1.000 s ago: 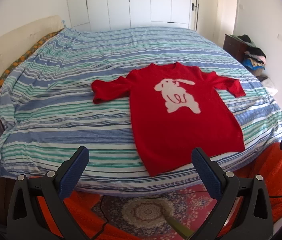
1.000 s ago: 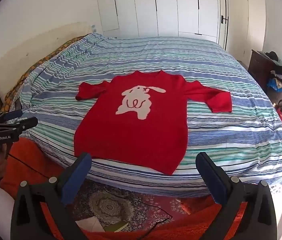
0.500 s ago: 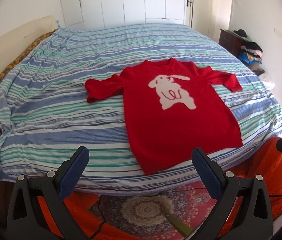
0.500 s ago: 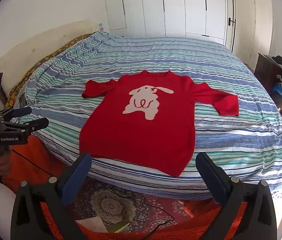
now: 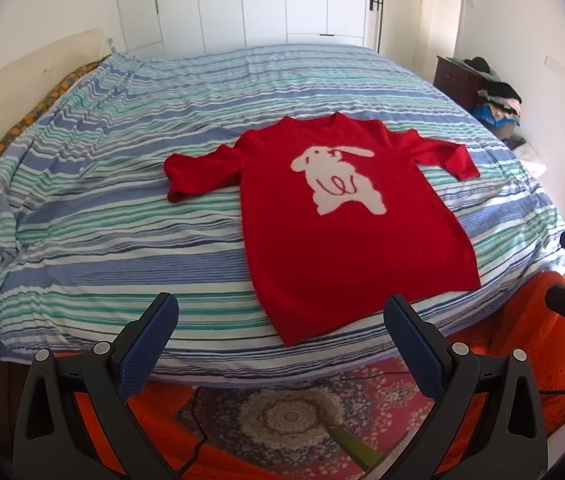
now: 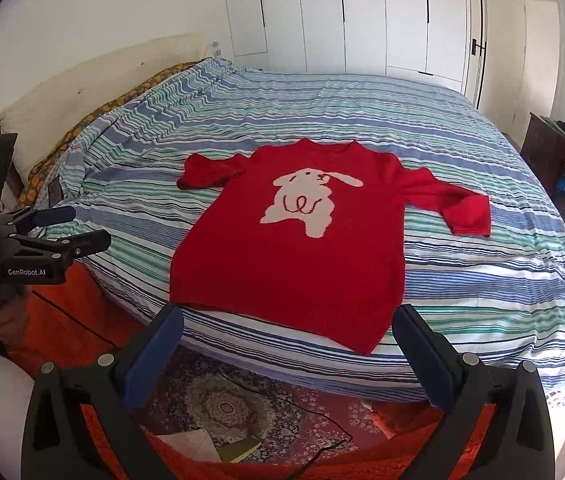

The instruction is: Fold small clothes

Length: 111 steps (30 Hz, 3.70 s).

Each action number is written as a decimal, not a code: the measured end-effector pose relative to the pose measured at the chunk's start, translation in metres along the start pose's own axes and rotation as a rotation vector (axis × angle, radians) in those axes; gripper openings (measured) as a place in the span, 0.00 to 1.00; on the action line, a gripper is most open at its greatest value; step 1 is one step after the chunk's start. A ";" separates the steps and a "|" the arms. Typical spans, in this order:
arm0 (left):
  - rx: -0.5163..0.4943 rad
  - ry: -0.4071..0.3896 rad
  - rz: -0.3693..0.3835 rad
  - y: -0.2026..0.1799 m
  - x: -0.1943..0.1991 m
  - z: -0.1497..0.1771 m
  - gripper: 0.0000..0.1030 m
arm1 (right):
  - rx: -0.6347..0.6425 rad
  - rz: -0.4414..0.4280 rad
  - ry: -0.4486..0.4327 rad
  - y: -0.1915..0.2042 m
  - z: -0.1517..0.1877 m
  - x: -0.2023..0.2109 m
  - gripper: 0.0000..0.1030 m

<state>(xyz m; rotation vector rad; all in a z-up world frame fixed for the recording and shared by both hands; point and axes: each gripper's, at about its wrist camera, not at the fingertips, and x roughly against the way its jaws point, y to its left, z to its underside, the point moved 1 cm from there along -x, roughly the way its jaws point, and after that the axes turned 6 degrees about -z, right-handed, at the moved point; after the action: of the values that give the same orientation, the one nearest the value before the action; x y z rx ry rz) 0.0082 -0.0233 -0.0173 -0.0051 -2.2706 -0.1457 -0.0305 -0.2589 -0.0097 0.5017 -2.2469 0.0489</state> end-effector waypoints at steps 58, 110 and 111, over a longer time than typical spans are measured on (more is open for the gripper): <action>-0.045 0.052 -0.005 -0.007 -0.014 0.005 0.99 | -0.066 0.104 -0.007 -0.097 -0.007 -0.029 0.97; -0.149 0.215 -0.091 -0.065 -0.051 -0.005 0.99 | -0.946 0.245 -0.067 -0.546 0.001 -0.114 0.07; -0.152 0.223 -0.087 -0.065 -0.053 -0.005 0.99 | -0.940 0.239 -0.053 -0.547 0.003 -0.117 0.07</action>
<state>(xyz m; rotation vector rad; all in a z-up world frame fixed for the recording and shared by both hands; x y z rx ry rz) 0.0427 -0.0865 -0.0610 0.0284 -2.0333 -0.3479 0.2389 -0.7232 -0.1675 -0.2742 -2.0754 -0.8595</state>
